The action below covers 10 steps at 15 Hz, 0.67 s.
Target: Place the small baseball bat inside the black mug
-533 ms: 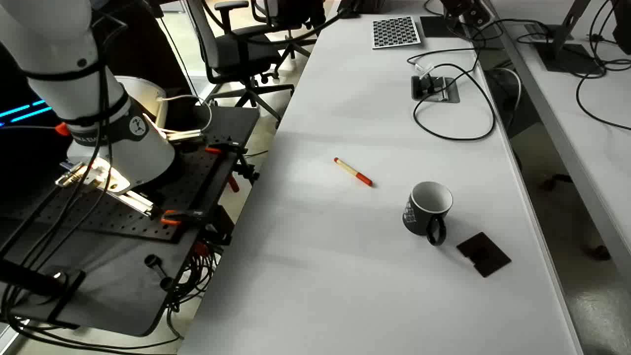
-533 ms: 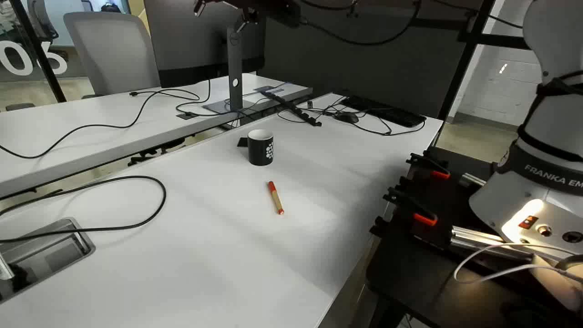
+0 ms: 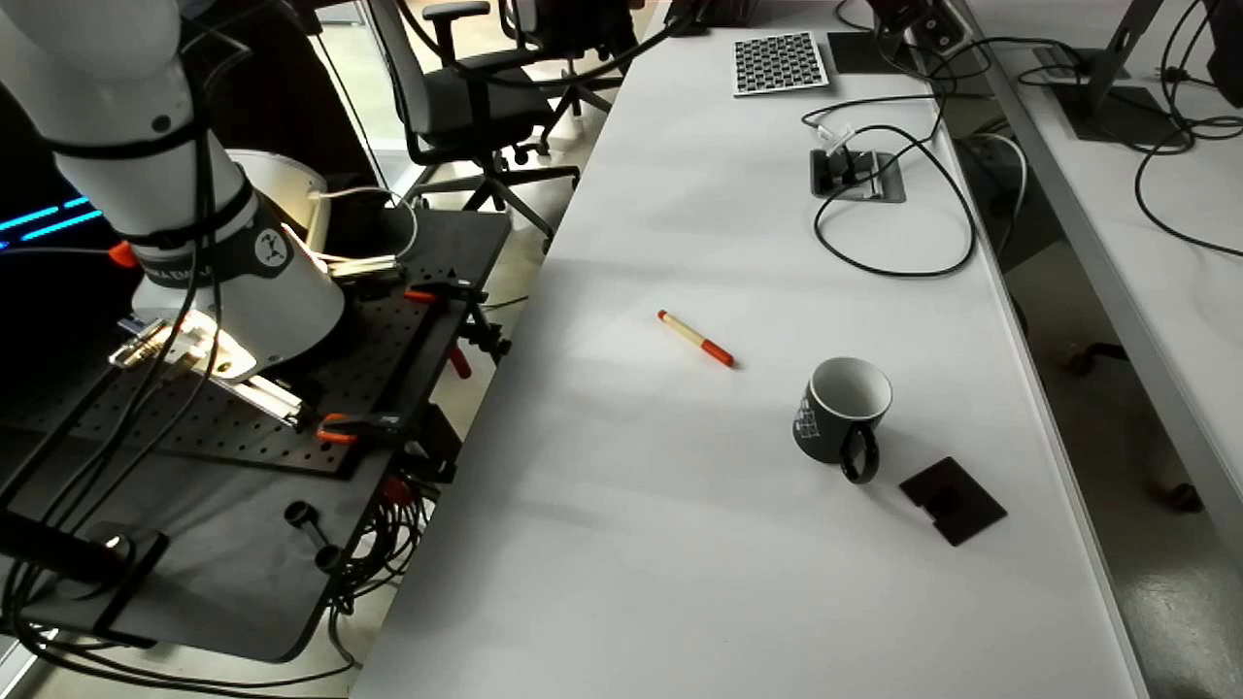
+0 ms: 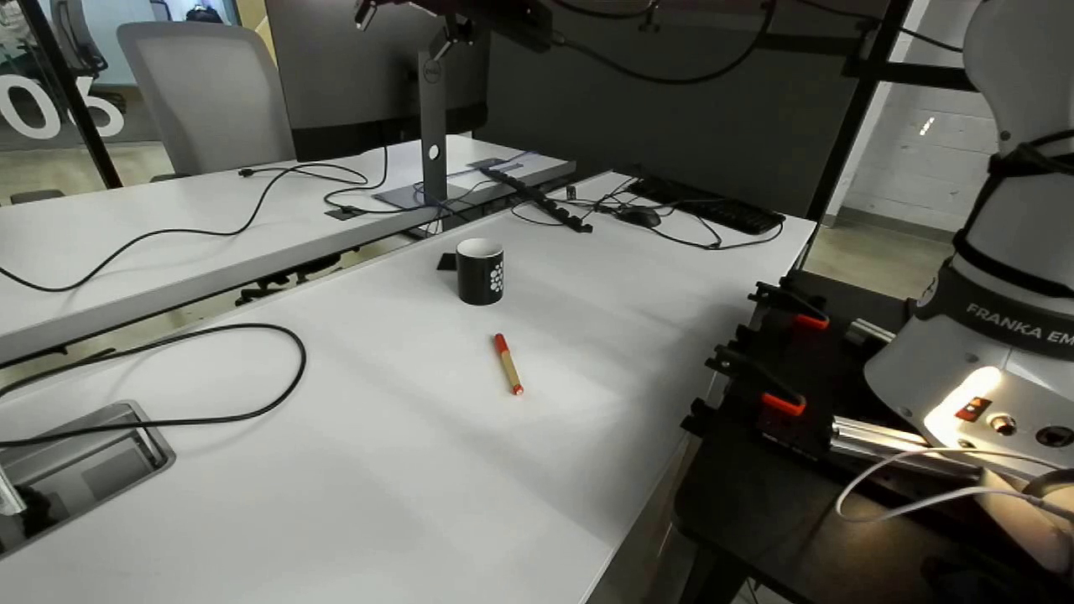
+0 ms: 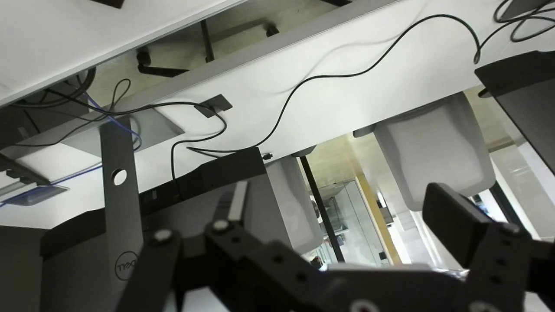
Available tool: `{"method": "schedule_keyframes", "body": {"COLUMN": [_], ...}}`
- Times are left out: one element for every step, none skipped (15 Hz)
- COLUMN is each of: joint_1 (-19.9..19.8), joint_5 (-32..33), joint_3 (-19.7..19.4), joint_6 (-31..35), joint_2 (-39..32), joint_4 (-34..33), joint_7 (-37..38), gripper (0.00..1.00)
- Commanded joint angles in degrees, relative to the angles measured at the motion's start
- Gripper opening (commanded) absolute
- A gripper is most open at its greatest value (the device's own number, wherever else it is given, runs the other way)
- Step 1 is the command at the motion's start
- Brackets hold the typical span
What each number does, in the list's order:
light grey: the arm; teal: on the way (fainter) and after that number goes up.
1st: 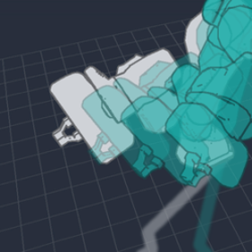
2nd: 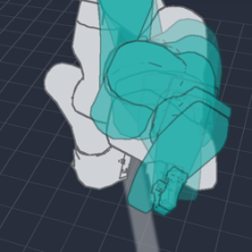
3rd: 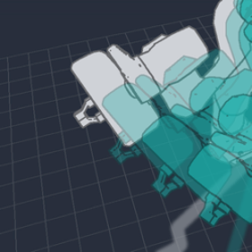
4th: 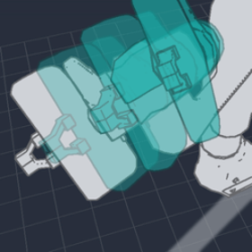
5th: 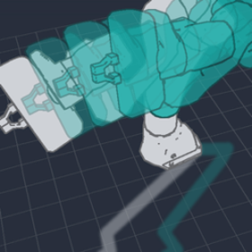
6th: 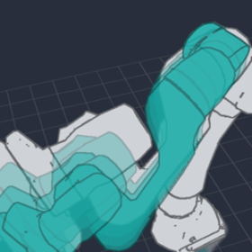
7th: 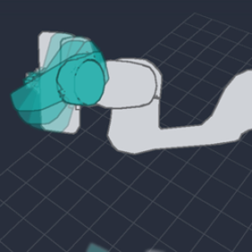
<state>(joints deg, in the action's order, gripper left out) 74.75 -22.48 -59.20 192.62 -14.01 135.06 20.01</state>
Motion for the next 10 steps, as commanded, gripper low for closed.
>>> {"method": "schedule_keyframes", "body": {"joint_1": [0.00,0.00,0.00,0.00,-0.07,-0.28,-0.25,-0.41,-0.58,-0.84], "joint_5": [0.00,0.00,0.00,0.00,-0.12,-0.08,-0.39,-0.56,-0.66,-0.77], "joint_3": [0.00,0.00,0.00,0.00,0.04,0.34,0.32,0.68,1.07,1.67], "joint_6": [0.00,0.00,0.00,0.00,-0.08,-0.04,-0.05,-0.16,-0.14,-0.19], "joint_2": [0.00,0.00,0.00,0.00,-0.15,-0.26,-0.86,-1.03,-1.11,-1.09], "joint_4": [0.00,0.00,0.00,0.00,-0.03,0.17,0.25,0.61,1.01,1.59], "joint_7": [0.00,0.00,0.00,0.00,0.16,0.28,0.55,0.88,1.19,1.61], "gripper": [1.00,1.00,1.00,1.00,1.00,1.00,1.00,1.00,1.00,1.00]}}
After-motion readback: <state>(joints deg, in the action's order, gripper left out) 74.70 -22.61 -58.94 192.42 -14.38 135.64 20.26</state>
